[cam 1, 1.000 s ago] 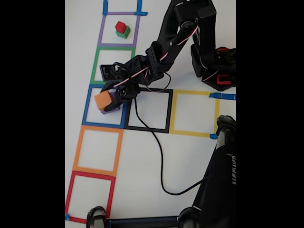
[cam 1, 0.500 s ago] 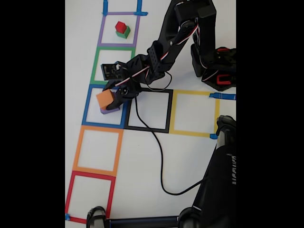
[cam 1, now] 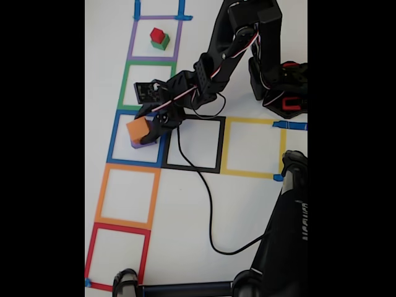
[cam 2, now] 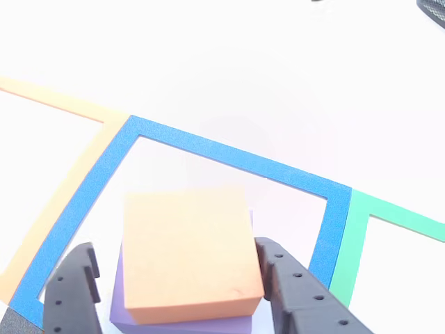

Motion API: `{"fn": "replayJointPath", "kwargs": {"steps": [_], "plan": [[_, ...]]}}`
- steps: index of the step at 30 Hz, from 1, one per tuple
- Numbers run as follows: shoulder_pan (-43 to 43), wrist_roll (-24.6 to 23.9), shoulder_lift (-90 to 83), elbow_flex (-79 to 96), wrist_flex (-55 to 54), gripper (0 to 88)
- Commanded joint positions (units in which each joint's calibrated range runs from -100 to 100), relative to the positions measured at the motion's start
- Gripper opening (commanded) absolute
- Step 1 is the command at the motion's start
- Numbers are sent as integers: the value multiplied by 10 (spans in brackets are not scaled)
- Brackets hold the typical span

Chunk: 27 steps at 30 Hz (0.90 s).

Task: Tower of hanoi

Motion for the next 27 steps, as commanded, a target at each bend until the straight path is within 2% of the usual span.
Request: {"fn": "replayJointPath", "kwargs": {"steps": [1,5,11,13,16,19,22,27], "plan": [[13,4,-25,-2,-11,309],[16,4,-36,-3,-13,318],[14,4,-95,-5,23,267],[10,4,-129,-6,49,243],[2,4,-186,-8,98,158],[2,4,-257,-8,173,3],[20,4,-346,-10,291,0],[89,4,-524,-34,576,0]]}}
